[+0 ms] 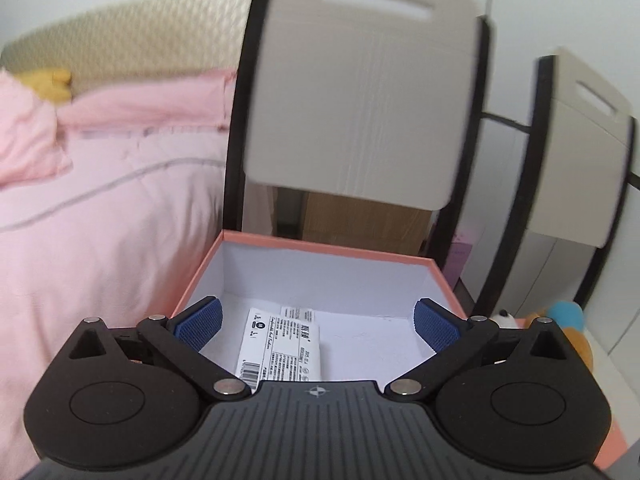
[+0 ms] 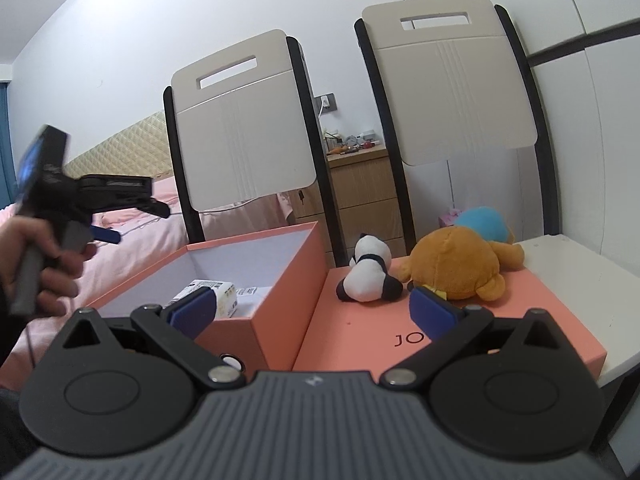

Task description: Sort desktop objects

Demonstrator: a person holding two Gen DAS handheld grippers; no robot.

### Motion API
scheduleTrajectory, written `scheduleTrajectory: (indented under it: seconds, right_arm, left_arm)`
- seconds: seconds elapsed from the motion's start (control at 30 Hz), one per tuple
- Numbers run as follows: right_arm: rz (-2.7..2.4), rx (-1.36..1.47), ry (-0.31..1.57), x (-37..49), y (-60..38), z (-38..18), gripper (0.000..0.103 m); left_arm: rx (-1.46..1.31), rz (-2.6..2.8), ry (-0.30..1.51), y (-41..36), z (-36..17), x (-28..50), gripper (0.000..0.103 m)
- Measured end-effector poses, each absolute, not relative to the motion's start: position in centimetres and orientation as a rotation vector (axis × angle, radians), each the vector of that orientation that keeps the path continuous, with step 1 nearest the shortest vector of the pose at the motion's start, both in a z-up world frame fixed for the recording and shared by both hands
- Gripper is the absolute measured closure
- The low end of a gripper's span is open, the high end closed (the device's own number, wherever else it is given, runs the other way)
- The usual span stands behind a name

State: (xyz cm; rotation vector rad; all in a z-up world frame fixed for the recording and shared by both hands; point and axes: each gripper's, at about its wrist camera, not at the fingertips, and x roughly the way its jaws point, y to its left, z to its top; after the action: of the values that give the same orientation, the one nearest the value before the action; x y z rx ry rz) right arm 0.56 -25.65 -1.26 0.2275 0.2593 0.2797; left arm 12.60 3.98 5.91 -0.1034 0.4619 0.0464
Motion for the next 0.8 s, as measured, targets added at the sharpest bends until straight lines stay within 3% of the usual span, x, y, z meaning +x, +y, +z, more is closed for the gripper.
scheduleTrajectory:
  seconds: [0.47, 0.8]
  right_arm:
    - [0.243, 0.198, 0.238, 1.5, -23.7, -1.5, 0.000]
    - [0.226, 0.222, 0.100, 2.6, -21.7, -1.6, 0.000]
  left_arm:
    - [-0.073, 0.029, 0.266, 3.8, 2.4, 3.7, 0.000]
    - [-0.082, 0.008, 0.217, 4.9, 1.0, 2.3, 0.000]
